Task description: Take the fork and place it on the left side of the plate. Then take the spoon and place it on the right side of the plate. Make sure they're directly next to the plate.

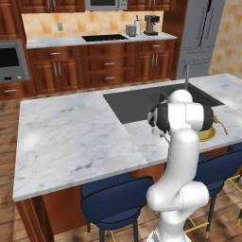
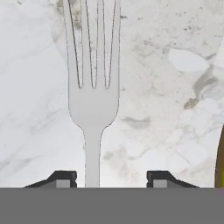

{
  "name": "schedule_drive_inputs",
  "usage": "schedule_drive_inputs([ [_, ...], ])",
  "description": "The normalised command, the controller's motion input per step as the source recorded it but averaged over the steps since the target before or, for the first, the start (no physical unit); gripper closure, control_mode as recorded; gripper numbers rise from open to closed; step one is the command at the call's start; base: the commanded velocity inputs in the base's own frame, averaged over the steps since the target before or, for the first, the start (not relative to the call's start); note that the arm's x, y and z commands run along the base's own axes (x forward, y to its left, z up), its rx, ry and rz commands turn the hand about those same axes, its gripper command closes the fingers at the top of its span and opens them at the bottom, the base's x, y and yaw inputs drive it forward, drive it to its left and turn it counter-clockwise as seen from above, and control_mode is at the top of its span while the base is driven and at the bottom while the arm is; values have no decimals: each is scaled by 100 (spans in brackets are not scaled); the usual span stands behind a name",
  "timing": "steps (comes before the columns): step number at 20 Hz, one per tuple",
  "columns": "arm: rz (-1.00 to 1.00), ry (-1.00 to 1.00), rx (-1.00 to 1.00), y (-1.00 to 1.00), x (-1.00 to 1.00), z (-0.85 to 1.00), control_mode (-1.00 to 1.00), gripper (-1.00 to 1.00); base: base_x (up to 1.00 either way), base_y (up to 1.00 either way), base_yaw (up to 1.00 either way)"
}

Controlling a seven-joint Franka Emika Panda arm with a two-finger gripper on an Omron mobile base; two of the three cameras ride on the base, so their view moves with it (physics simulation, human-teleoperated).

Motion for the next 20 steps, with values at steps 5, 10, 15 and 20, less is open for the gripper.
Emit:
schedule_drive_inputs([
  [5,0,-2,0,14,-52,60,-100,-100,0,0,0],
  [10,0,-3,0,27,-69,85,-100,-100,0,0,0],
  [15,0,-6,0,27,-71,82,-100,-100,0,0,0],
  [20,0,-14,0,44,-87,76,-100,-100,0,0,0],
])
